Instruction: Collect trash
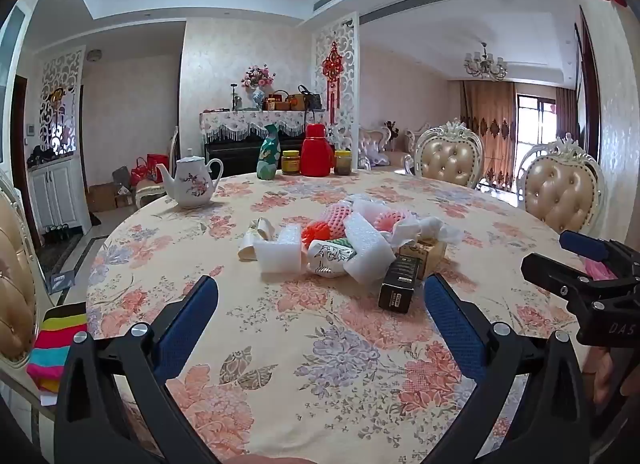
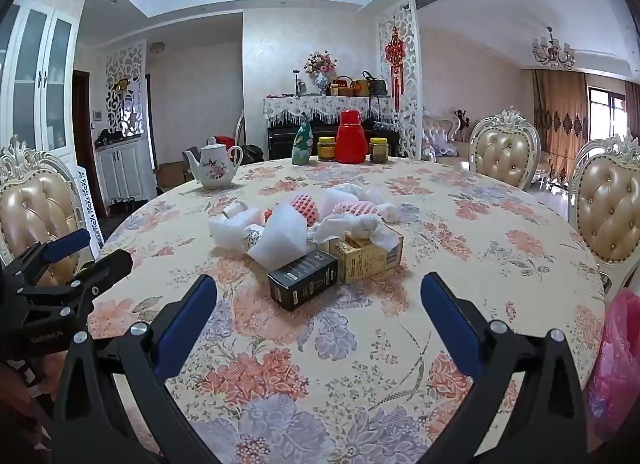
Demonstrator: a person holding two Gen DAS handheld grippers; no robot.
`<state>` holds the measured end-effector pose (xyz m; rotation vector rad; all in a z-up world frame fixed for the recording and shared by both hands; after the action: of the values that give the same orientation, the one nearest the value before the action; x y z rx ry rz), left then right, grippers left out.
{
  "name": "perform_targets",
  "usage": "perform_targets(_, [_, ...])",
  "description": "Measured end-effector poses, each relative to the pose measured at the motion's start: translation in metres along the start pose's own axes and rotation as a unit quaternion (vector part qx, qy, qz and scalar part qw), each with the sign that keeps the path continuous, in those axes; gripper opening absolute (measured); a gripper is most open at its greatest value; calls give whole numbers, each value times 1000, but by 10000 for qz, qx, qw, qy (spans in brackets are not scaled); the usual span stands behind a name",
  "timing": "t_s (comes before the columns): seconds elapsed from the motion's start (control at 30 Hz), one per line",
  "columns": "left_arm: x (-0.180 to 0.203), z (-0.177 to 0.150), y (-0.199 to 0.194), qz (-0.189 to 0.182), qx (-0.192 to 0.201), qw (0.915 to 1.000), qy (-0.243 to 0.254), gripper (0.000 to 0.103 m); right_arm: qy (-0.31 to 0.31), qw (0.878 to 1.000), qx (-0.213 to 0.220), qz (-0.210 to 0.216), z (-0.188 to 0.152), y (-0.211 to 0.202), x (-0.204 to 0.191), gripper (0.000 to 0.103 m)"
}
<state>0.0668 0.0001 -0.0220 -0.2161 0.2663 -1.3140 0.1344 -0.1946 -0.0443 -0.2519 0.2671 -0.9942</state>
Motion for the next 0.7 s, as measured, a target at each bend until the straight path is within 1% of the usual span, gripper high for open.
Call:
perform_targets(0.27, [2,0,3,14,-7,10000,15,96,35,10000,-1,25,0,0,0,99])
perform_targets(0.4, [-1,5,-2,3,9,10000,1,96,41,10000,-1,22,1,1,0,99])
perform_targets(0.7, [0,0,0,-2,4,10000,-23,96,66,10000,1,35,-1,0,1,99])
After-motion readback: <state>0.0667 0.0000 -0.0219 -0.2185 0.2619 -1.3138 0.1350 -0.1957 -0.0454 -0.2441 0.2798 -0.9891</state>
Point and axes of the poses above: each gripper's, at about its wrist camera, not at the fingertips, and y roughly the way its jaws point, x to its right, z to its top, the point moved 7 cm from there along y, roughly the way its jaws point, and after that the axes turned 14 degrees about z, right-handed, at the moved point
